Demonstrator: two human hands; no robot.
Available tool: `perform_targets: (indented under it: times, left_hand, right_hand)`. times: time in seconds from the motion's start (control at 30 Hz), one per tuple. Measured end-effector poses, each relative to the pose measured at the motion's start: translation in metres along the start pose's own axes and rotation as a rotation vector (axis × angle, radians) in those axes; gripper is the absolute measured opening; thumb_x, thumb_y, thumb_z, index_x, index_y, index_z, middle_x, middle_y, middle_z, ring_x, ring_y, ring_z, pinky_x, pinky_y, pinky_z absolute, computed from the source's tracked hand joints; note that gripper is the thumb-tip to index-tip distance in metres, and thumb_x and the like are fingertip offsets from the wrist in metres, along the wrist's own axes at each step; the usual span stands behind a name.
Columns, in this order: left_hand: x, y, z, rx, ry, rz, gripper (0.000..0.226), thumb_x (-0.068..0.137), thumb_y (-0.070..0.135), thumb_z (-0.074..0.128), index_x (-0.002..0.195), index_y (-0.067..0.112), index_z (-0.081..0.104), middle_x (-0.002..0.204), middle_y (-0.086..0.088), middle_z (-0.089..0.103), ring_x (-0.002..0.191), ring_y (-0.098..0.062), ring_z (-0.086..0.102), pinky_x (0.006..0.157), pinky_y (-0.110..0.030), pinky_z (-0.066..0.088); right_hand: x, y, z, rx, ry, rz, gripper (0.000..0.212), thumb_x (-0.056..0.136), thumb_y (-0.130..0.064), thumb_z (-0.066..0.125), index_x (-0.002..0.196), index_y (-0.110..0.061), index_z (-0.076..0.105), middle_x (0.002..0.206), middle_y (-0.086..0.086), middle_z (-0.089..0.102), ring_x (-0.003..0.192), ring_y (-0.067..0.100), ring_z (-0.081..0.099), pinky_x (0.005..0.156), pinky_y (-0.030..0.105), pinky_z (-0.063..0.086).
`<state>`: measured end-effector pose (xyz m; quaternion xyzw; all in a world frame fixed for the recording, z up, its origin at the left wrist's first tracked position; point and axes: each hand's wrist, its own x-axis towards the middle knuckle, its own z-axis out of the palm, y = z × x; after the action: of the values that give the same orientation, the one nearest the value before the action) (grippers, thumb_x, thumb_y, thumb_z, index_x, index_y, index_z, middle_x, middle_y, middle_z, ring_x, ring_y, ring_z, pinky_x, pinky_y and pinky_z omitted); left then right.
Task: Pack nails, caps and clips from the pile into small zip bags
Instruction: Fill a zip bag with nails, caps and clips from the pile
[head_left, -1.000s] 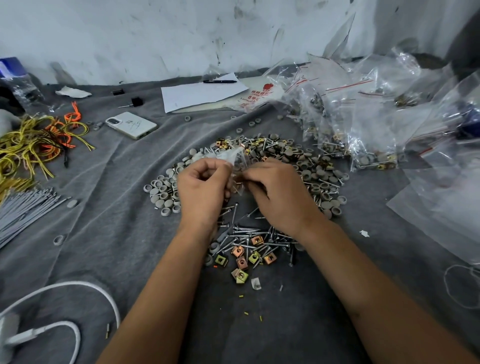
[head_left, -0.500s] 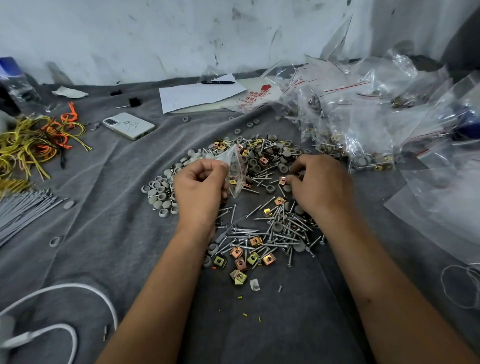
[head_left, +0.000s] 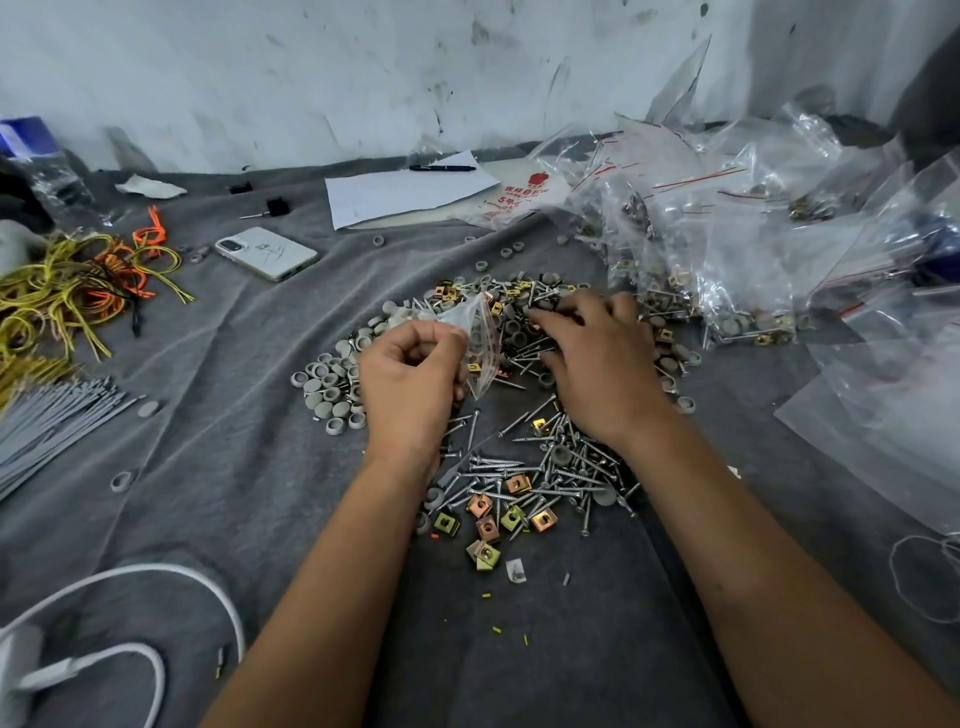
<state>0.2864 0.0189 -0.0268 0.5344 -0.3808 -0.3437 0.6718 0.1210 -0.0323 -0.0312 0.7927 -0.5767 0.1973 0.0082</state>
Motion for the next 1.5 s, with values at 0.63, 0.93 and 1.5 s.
perform_targets:
  times: [0.63,0.93,1.5]
  left_hand:
    - [0.004,0.000,-0.003,-0.017,0.020,-0.008,0.020,0.093,-0.001,0.067,0.077,0.011,0.070,0.056,-0.001,0.059,0.049,-0.011,0.051,0.046,-0.022,0.043]
    - [0.003,0.000,-0.004,-0.006,0.019,-0.007,0.013,0.093,0.000,0.067,0.082,0.006,0.070,0.057,-0.001,0.060,0.049,-0.012,0.051,0.046,-0.023,0.044]
    - [0.003,0.000,-0.001,0.020,0.028,0.000,0.015,0.093,-0.002,0.066,0.081,0.006,0.071,0.056,-0.001,0.060,0.048,-0.011,0.051,0.046,-0.023,0.044]
  right_hand:
    - [0.001,0.004,-0.003,0.255,0.125,0.050,0.015,0.086,-0.024,0.081,0.097,-0.017,0.074,0.103,0.003,0.070,0.106,0.024,0.057,0.093,0.046,0.050]
    - [-0.008,0.004,-0.011,0.507,0.172,0.084,0.022,0.080,-0.009,0.085,0.084,-0.021,0.067,0.077,-0.014,0.064,0.069,-0.002,0.060,0.059,0.013,0.044]
    - [-0.012,-0.006,-0.013,0.243,-0.102,-0.176,0.013,0.088,-0.030,0.079,0.098,-0.021,0.077,0.101,-0.005,0.060,0.102,0.015,0.054,0.087,0.030,0.046]
